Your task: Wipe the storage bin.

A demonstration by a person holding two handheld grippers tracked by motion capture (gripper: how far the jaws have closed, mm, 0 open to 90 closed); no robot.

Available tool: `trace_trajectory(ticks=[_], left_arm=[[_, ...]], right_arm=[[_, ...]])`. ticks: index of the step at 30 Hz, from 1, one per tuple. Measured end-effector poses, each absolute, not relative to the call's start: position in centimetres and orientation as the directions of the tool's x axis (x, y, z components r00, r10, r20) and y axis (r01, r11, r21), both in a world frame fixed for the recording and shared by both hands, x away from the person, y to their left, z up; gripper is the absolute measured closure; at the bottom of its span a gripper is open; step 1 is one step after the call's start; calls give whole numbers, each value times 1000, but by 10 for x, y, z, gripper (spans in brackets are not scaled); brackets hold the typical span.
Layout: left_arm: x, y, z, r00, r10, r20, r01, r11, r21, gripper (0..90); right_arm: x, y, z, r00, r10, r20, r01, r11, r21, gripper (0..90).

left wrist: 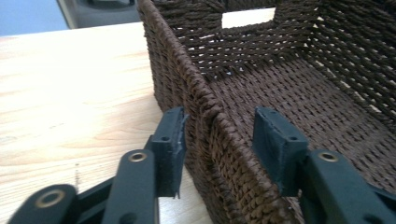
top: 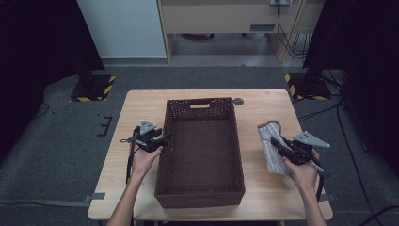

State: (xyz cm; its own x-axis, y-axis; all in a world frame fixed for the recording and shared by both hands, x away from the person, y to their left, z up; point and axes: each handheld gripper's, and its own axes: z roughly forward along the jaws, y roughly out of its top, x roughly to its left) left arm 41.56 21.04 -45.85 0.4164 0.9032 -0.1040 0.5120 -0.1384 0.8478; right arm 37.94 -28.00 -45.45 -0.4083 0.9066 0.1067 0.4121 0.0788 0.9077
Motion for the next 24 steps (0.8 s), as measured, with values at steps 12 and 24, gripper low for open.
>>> trace_trajectory(ticks=[12, 24], left_arm=[[414, 210, -459, 441, 891, -108, 508, -149, 848, 654], [409, 203, -458, 463, 881, -101, 508, -171, 844, 669]], right_arm=[[413, -258, -428, -436, 893, 116, 342, 45, 939, 706], [435, -235, -423, -464, 877, 126, 323, 36, 946, 706]])
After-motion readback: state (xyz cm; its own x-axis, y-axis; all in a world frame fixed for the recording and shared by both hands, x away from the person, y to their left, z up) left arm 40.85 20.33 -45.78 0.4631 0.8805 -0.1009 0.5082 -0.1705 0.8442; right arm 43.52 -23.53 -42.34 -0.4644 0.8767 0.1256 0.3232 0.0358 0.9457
